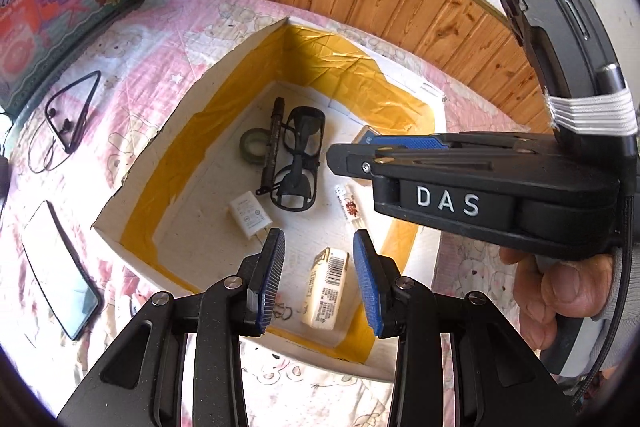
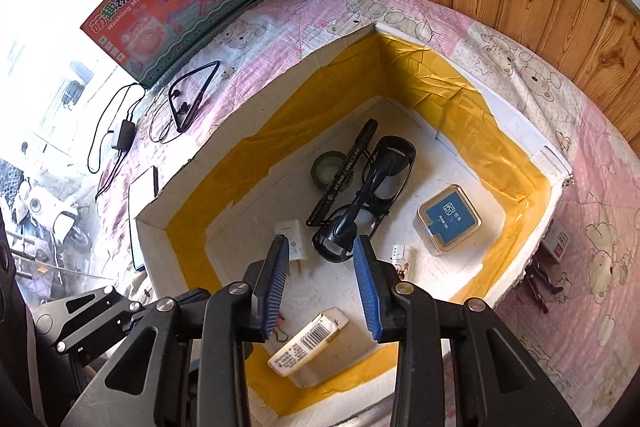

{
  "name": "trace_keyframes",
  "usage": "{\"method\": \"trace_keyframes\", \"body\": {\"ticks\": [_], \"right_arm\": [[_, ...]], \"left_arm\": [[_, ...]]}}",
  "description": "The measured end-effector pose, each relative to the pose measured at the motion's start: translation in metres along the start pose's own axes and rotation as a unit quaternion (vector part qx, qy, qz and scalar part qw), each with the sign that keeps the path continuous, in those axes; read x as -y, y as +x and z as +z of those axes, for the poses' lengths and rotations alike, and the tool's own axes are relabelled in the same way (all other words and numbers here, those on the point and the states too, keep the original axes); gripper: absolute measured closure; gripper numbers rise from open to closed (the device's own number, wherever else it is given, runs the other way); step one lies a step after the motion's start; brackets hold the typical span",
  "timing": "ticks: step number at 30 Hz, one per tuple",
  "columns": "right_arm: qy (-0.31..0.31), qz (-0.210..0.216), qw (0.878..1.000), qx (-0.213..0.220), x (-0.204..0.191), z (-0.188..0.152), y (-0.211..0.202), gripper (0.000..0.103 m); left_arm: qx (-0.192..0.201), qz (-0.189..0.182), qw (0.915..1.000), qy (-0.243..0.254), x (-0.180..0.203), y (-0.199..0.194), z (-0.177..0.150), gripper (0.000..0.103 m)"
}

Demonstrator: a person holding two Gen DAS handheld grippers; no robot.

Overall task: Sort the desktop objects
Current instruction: 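Move both tools back from the box toward the action figure and staples box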

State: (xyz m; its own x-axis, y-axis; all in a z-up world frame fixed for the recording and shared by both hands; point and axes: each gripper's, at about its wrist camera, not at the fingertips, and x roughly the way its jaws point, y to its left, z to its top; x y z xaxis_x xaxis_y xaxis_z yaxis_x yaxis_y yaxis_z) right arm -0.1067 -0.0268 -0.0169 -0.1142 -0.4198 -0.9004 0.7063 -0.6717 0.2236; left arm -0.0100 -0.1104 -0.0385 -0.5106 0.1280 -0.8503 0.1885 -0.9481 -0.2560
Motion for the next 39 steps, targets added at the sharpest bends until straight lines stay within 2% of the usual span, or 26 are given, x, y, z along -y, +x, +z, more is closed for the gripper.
{"method": "trace_keyframes", "body": {"ticks": [6,13,19,25,29,35,39], "right_arm": [[-0.033,-0.017,0.999,0.031,-0.015,-0.022,-0.024,0.063],[-0.057,-0.037,0.989,0.130,-0.024,-0.053,-0.070,0.061],[-0.052,-0.018,0.981,0.188,-0.028,-0.070,-0.097,0.058],[-0.051,0.007,0.980,0.191,-0.029,-0.084,-0.098,0.056],[-0.041,0.039,0.980,0.193,-0.019,-0.092,-0.104,0.056],[-0.006,0.087,0.973,0.213,0.014,-0.100,-0.129,0.056],[0.021,0.095,0.968,0.231,0.041,-0.104,-0.147,0.056]], "left_arm": [[0.027,0.017,0.9995,0.004,0.003,-0.014,-0.001,0.066],[0.043,0.024,0.9987,0.010,0.008,-0.025,-0.006,0.065],[0.045,0.032,0.9984,0.014,0.014,-0.028,-0.011,0.065],[0.053,0.052,0.9970,0.024,0.019,-0.032,-0.017,0.065],[0.084,0.062,0.9940,0.032,0.024,-0.043,-0.019,0.065],[0.122,0.028,0.9894,0.074,0.053,-0.054,-0.023,0.065],[0.129,0.008,0.9842,0.121,0.085,-0.050,-0.028,0.066]]}}
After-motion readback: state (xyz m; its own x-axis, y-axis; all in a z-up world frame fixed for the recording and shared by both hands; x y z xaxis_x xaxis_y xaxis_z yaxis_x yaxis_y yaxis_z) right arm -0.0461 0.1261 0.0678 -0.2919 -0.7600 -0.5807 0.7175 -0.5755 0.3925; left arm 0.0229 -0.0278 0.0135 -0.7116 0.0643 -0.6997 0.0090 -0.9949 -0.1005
